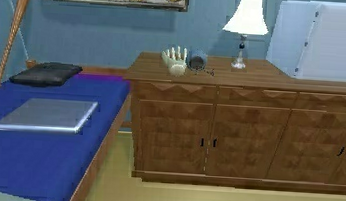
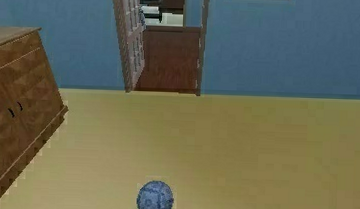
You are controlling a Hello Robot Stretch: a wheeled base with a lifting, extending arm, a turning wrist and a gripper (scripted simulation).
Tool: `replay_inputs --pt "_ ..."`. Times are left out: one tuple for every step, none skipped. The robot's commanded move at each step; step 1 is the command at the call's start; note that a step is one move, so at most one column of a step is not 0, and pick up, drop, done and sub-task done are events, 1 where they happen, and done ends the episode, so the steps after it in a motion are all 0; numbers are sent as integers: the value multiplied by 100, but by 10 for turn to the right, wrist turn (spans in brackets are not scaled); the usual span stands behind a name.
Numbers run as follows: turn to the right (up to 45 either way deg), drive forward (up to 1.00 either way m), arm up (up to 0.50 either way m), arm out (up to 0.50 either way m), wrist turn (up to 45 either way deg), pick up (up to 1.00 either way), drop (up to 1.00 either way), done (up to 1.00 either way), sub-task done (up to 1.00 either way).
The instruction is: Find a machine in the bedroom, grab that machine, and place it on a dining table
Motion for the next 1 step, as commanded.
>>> replay_inputs --pt "60 0 0 0 0 0 0 0 0"
